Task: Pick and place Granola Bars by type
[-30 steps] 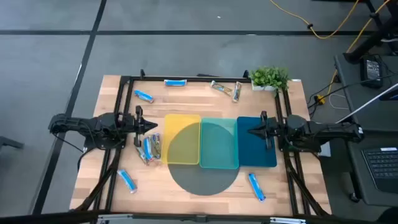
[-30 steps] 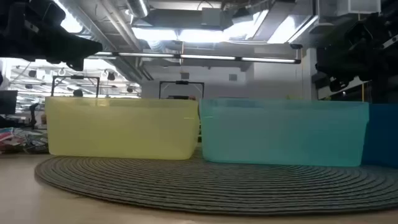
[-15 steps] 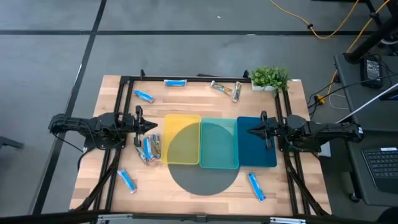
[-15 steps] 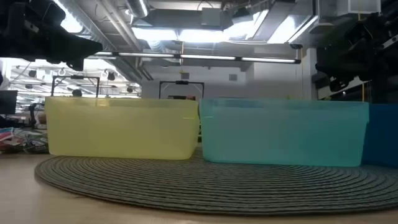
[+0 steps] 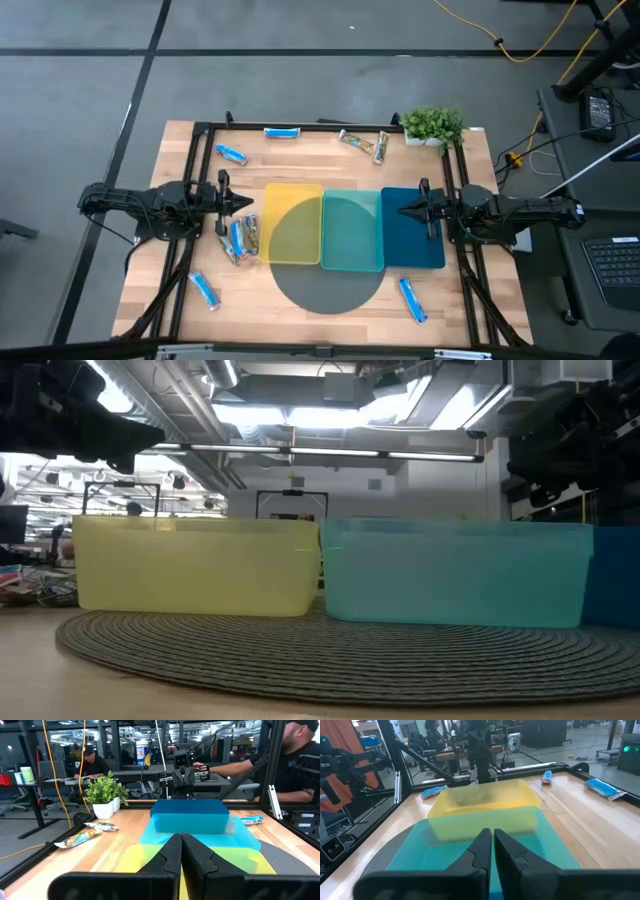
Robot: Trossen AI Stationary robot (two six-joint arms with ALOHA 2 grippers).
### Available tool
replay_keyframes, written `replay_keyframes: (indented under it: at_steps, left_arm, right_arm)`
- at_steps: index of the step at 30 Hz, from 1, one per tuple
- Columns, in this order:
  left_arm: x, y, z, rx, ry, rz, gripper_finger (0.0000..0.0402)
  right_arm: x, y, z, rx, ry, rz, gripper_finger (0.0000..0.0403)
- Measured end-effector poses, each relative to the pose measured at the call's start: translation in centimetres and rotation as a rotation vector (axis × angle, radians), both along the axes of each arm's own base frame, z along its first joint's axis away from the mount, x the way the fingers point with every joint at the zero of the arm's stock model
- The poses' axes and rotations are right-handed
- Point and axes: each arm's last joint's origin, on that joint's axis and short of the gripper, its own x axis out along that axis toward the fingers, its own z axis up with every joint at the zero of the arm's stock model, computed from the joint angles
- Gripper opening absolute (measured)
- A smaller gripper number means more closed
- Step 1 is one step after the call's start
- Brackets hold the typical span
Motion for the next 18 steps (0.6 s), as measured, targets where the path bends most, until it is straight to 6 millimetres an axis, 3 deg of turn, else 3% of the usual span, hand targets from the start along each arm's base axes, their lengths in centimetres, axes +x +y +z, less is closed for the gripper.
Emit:
replay_keyframes:
  at_steps: [18]
  left_arm:
    - [0.0,0.0,0.01,0.0,0.0,0.0,0.0004]
  right_arm:
    - [0.0,0.0,0.0,0.0,0.0,0.0,0.0026]
